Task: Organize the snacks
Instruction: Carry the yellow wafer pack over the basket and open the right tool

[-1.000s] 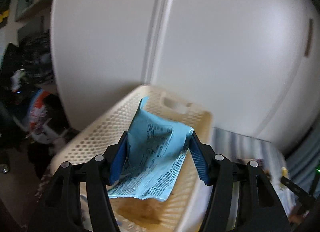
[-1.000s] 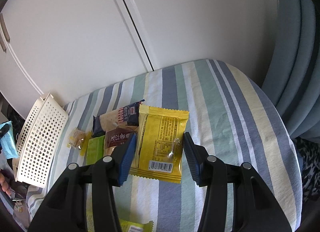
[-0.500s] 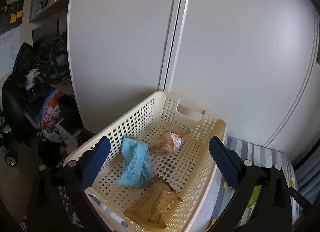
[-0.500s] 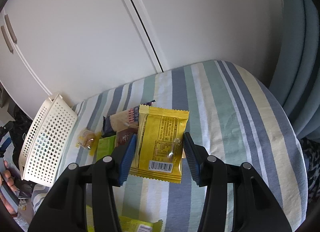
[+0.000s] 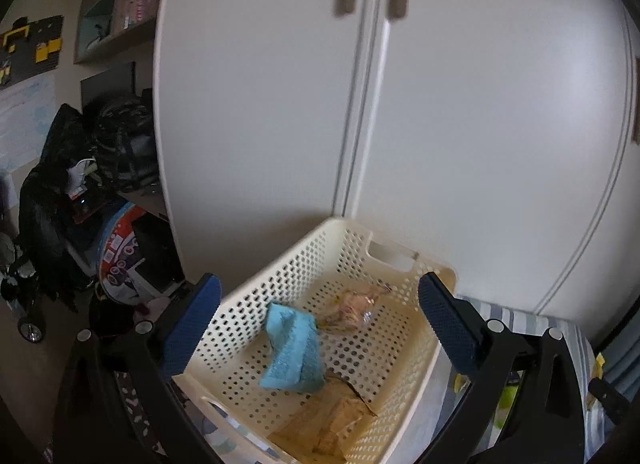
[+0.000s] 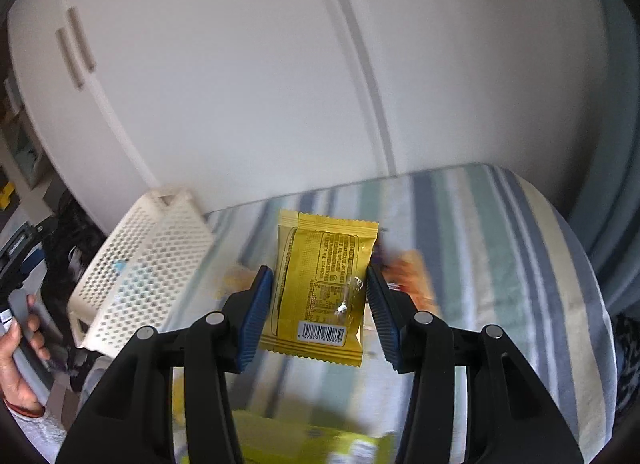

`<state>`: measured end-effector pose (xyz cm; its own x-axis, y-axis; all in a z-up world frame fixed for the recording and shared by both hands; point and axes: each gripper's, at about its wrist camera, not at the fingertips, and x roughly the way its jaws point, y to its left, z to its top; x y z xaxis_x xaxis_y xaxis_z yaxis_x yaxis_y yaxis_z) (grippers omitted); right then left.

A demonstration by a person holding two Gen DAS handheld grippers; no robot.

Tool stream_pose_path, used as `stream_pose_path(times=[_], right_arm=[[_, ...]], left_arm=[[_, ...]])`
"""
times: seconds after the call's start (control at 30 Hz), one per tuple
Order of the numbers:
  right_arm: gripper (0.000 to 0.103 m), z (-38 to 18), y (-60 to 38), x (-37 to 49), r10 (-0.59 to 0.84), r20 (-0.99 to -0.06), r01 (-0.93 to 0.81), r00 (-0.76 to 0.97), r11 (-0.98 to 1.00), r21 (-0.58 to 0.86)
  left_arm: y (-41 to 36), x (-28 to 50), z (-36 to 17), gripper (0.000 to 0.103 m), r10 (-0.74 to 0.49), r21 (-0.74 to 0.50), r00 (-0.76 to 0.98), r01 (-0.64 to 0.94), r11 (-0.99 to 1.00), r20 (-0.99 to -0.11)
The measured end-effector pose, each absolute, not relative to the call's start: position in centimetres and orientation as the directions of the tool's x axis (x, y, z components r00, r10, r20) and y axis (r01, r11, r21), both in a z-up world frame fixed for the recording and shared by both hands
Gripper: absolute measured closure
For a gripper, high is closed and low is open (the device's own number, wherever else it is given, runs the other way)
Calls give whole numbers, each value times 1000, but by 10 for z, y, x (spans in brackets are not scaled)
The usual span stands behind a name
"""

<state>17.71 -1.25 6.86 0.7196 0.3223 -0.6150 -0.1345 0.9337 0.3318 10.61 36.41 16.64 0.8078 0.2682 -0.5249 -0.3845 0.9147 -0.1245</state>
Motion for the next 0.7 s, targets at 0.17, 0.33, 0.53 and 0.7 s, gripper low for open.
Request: stream_pose_path(times=[0.17,0.33,0.53,0.7], right_arm=[[55,97,55,188,410,-611,-265,677,911,317],[55,120,141,197,513,-593,-399,621,858,324],[55,110,219,201,550,-616,-472,564,827,305],[46,93,255,209,532,-652,-474,540,832,286]], left_arm=[[380,101,169,3,254,-174,814,-393,903,-523],[399,94,168,3,261,-224,813,-425,877,-520],[411,90,167,3,290,-221,801,-456,862,-523],[419,85,168,3,299,-244,801,-474,846,-518]])
